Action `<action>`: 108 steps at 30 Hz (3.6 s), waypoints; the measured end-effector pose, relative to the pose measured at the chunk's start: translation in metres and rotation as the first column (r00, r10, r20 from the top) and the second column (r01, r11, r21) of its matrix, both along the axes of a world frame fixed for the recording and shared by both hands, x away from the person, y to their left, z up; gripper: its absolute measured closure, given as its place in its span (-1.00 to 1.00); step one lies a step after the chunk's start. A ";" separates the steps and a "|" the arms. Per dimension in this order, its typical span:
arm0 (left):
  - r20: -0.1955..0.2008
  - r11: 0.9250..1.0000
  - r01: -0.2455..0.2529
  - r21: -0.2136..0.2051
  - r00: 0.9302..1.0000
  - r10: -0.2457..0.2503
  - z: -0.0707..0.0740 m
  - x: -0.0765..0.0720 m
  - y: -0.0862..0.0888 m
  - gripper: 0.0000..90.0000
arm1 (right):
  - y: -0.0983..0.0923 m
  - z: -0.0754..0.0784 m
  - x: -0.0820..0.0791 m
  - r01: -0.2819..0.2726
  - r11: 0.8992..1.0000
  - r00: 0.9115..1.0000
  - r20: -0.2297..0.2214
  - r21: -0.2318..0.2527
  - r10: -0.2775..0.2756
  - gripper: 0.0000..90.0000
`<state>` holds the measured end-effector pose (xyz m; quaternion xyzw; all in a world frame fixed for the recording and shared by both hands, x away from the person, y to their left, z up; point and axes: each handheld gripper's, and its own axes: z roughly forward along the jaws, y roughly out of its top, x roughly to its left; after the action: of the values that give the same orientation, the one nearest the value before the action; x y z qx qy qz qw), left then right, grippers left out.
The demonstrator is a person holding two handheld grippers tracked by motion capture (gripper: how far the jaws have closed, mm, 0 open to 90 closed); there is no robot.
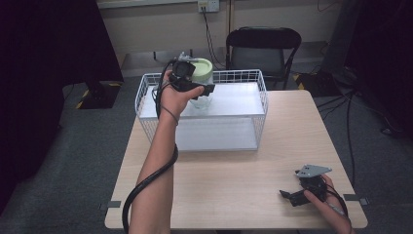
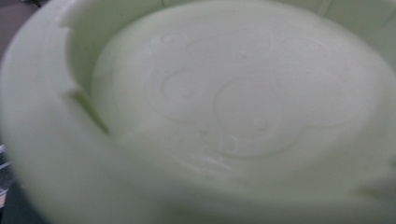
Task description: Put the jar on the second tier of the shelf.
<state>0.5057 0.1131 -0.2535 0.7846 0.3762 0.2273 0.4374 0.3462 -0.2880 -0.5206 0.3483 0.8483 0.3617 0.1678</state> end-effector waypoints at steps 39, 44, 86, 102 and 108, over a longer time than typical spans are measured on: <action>0.049 0.995 -0.062 -0.074 0.997 0.065 -0.018 -0.001 0.004 -0.91 | 0.000 0.000 0.000 0.001 1.000 1.000 0.001 0.001 -0.001 -1.00; 0.057 0.994 -0.054 -0.098 0.997 0.060 -0.015 -0.009 0.008 -0.94 | 0.000 0.000 0.000 0.001 1.000 1.000 0.001 0.001 -0.001 -1.00; 0.079 0.990 0.044 -0.135 0.996 -0.034 -0.038 -0.058 0.029 -0.98 | 0.000 0.000 0.000 0.001 1.000 1.000 0.001 0.001 -0.001 -1.00; 0.060 0.985 0.053 -0.163 0.997 -0.044 -0.063 -0.070 0.044 -0.97 | 0.000 0.000 0.000 0.000 1.000 1.000 0.000 0.000 0.000 -1.00; 0.056 0.985 0.054 -0.164 0.997 -0.045 -0.070 -0.075 0.049 -0.97 | 0.000 0.000 0.000 0.001 1.000 1.000 -0.001 0.000 -0.001 -1.00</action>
<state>0.4306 0.1622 -0.3237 0.7483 0.3625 0.2048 0.5164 0.3460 -0.2879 -0.5207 0.3488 0.8482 0.3616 0.1676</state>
